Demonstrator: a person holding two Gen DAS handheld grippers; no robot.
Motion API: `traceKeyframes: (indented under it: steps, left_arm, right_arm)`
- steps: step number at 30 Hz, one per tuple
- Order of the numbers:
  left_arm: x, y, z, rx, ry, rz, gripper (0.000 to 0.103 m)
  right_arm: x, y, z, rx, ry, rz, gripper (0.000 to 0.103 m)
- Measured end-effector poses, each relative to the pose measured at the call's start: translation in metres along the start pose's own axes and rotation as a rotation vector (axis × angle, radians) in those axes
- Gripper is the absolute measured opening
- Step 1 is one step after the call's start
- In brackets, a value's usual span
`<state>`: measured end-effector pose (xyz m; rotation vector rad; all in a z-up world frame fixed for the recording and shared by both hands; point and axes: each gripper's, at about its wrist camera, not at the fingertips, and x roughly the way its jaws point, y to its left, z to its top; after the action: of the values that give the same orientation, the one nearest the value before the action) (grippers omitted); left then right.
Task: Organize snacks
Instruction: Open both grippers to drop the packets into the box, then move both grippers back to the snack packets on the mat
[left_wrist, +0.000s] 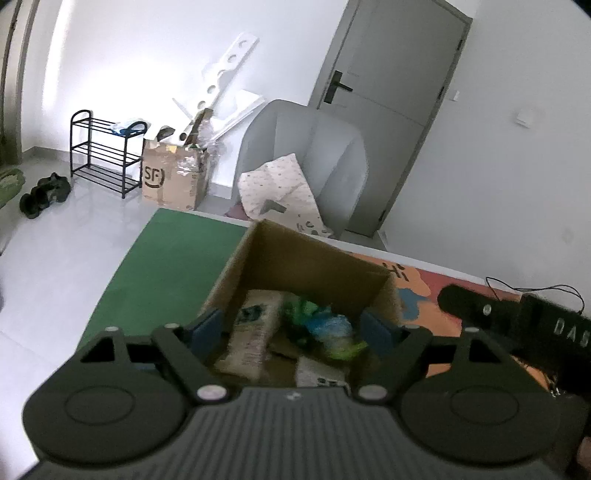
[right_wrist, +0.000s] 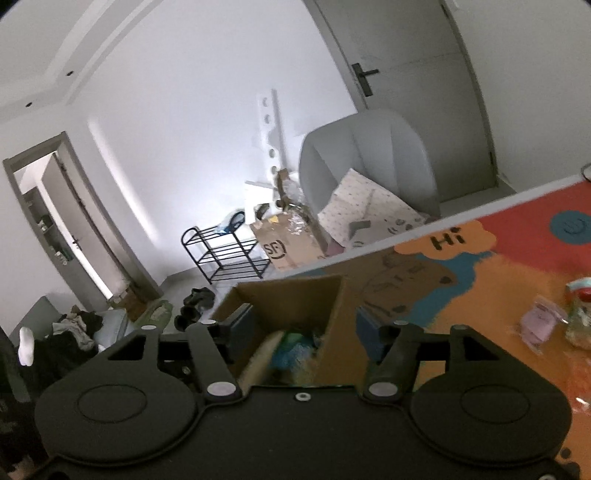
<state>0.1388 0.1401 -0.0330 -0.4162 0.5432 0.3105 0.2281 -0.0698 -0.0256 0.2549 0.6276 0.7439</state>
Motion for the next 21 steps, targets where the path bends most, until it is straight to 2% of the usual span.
traceKeyframes:
  steps: [4,13,18,21]
  left_arm:
    - [0.0,-0.01,-0.002,0.016,-0.008,-0.014,0.089]
    - [0.005,-0.037,-0.011,0.041,0.006,-0.036,0.09]
    - [0.005,-0.056,-0.016,0.071,0.0,-0.059,0.09]
    - [0.005,-0.066,-0.019,0.077,-0.002,-0.072,0.09]
  right_arm:
    - [-0.008,-0.012,-0.002,0.001,0.004,-0.033,0.068]
    - [-0.032,-0.041,-0.007,0.019,-0.015,-0.116,0.076]
    - [-0.048,-0.06,-0.01,0.033,-0.041,-0.159,0.089]
    - [-0.06,-0.073,-0.01,0.033,-0.063,-0.188,0.093]
